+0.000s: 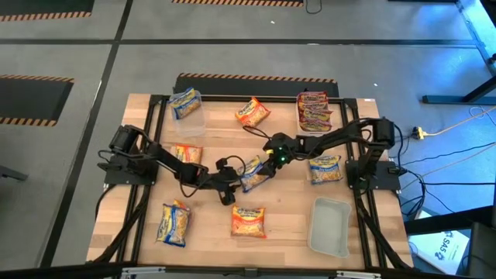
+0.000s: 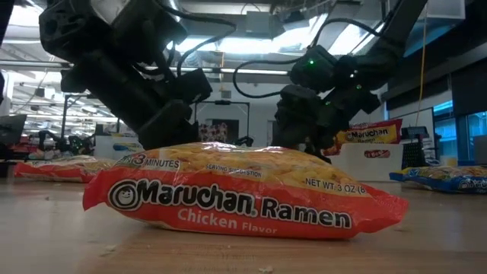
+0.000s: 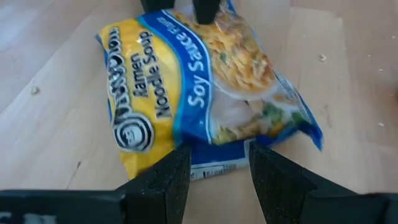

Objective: Sort Maruchan noodles
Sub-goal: Put the top blue noodle pack into the transparent bin

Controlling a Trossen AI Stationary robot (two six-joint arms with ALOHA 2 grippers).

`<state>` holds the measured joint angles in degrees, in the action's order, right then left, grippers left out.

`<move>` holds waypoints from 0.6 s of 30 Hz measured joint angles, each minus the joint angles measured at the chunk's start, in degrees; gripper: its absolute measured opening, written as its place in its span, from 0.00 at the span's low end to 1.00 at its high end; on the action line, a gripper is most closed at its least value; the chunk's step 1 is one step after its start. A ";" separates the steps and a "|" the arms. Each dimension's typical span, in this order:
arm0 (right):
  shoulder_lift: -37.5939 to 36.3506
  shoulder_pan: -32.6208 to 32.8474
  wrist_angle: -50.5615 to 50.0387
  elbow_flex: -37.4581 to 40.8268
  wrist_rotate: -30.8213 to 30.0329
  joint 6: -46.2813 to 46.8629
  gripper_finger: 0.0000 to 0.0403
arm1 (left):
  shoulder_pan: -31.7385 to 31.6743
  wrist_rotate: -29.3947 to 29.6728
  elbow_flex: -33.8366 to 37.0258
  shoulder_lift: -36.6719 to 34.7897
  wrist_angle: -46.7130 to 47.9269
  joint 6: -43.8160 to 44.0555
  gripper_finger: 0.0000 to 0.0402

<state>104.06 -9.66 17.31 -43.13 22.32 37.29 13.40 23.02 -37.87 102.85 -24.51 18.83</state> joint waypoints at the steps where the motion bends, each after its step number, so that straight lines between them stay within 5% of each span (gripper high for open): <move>1: 0.38 0.12 0.99 0.00 0.26 0.19 0.79 | -0.19 -0.11 0.00 0.00 0.08 0.00 0.39; 10: 1.07 0.63 4.21 0.08 0.38 3.01 0.79 | -0.67 -1.46 0.02 0.00 0.30 -0.02 0.39; 18: 1.18 0.78 12.50 0.03 7.12 4.91 0.79 | -0.77 -0.69 0.04 0.00 0.70 -0.07 0.39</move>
<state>105.23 -8.88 29.81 -43.10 29.44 42.20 12.62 22.33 -37.82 102.85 -23.80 18.76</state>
